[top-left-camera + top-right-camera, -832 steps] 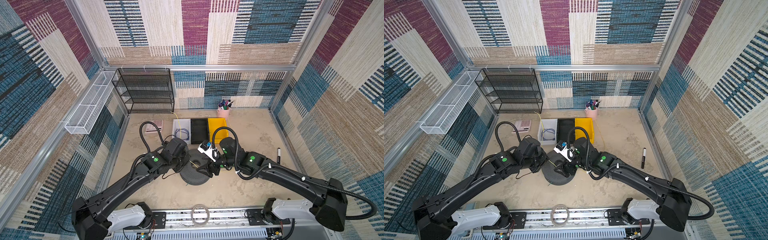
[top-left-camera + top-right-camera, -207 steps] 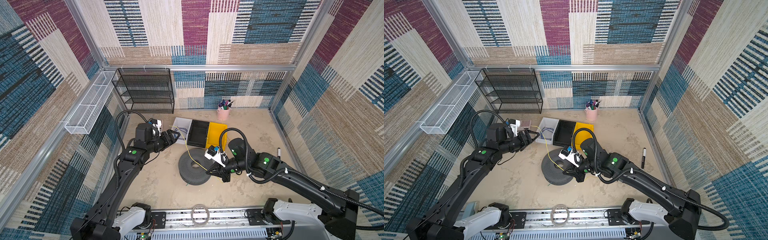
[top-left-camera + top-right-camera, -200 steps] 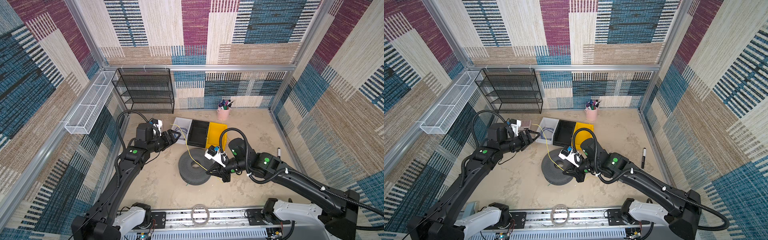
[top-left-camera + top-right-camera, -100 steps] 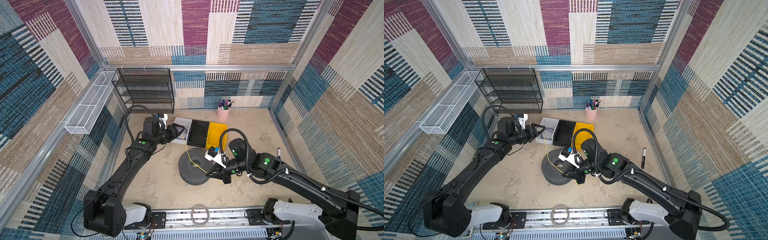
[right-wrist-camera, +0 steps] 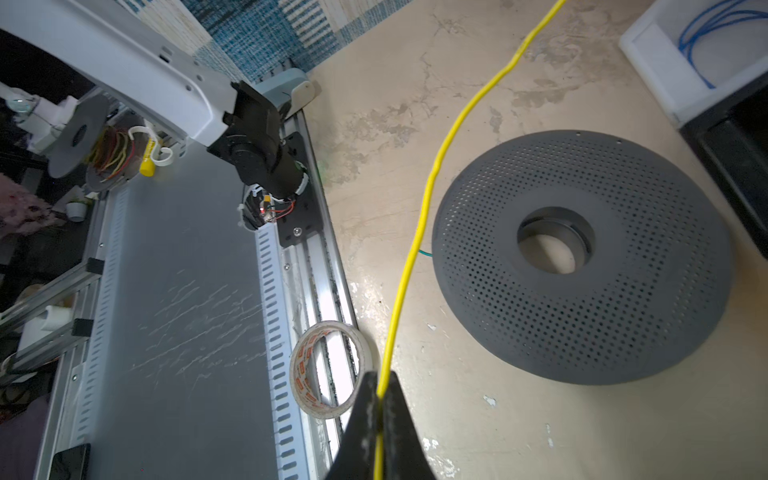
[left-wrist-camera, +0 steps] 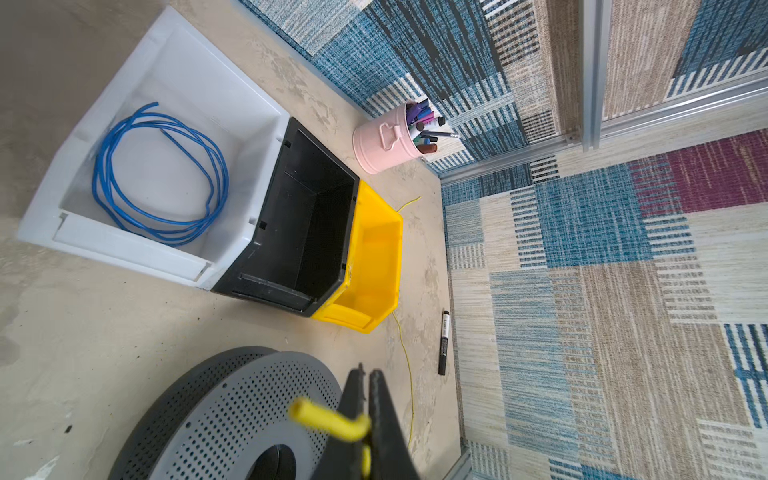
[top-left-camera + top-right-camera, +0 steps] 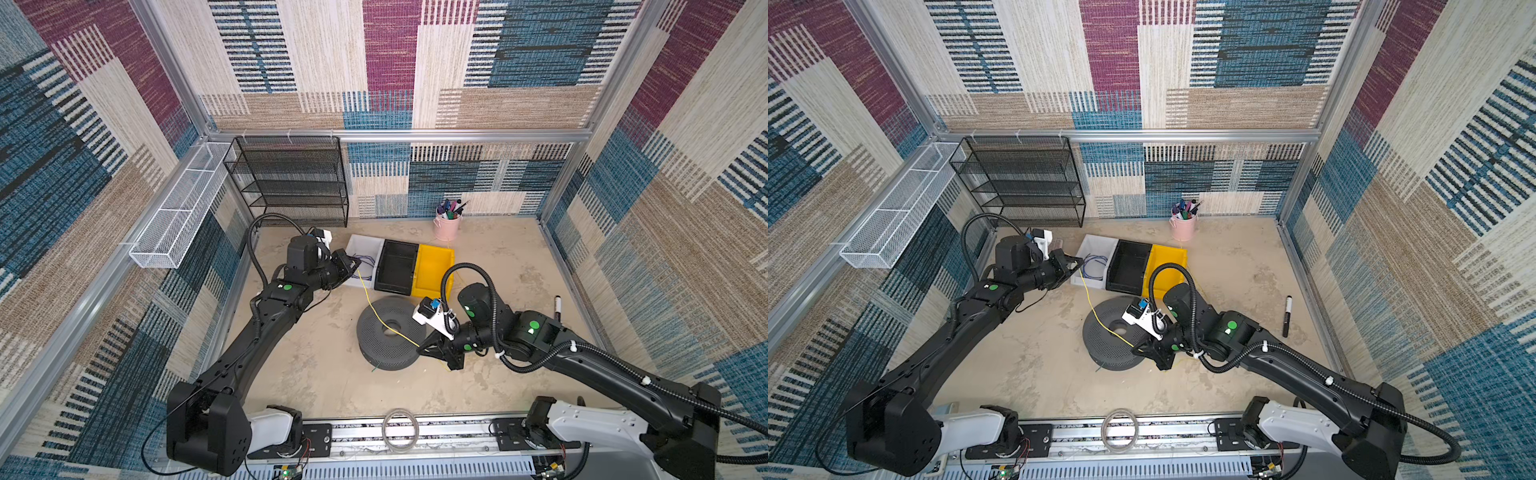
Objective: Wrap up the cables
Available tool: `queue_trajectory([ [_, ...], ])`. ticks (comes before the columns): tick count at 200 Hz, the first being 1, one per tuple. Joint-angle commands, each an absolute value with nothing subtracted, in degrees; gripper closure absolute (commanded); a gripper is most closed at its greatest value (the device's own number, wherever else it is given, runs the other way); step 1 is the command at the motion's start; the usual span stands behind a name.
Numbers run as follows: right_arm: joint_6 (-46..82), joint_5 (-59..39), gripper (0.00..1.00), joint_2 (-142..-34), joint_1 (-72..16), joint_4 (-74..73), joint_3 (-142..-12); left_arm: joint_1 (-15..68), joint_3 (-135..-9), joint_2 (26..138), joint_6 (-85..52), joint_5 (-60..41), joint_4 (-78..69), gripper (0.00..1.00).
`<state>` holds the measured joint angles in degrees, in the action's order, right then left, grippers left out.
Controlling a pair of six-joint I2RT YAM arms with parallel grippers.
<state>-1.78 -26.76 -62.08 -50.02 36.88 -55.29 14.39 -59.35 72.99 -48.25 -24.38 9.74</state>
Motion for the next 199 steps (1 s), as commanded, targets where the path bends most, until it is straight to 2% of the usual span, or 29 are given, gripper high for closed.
queue_trajectory([
  [1,0.0,-17.5,0.46,-62.3,-50.0,36.8,-55.2,14.9,-59.5,71.3,-47.8,-19.7,14.5,1.0],
  [60,0.6,-23.2,0.3,-64.2,-50.0,29.5,-55.9,23.4,-54.3,66.6,-57.0,-5.2,17.3,1.0],
  [64,0.5,-23.5,0.24,-64.7,-50.0,28.9,-56.7,24.0,-54.0,66.3,-57.9,-4.3,17.5,1.0],
  [69,0.4,-23.7,0.22,-65.3,-50.0,28.2,-58.1,24.7,-53.5,66.1,-59.0,-3.3,17.9,1.0],
  [127,1.8,-28.0,0.22,-80.1,-49.9,22.4,-70.8,33.5,-50.1,61.4,-63.4,4.7,17.8,1.0],
  [199,5.0,-36.2,0.29,-85.2,-50.0,15.2,-67.9,33.8,-48.6,58.1,-61.0,2.6,17.2,1.0],
])
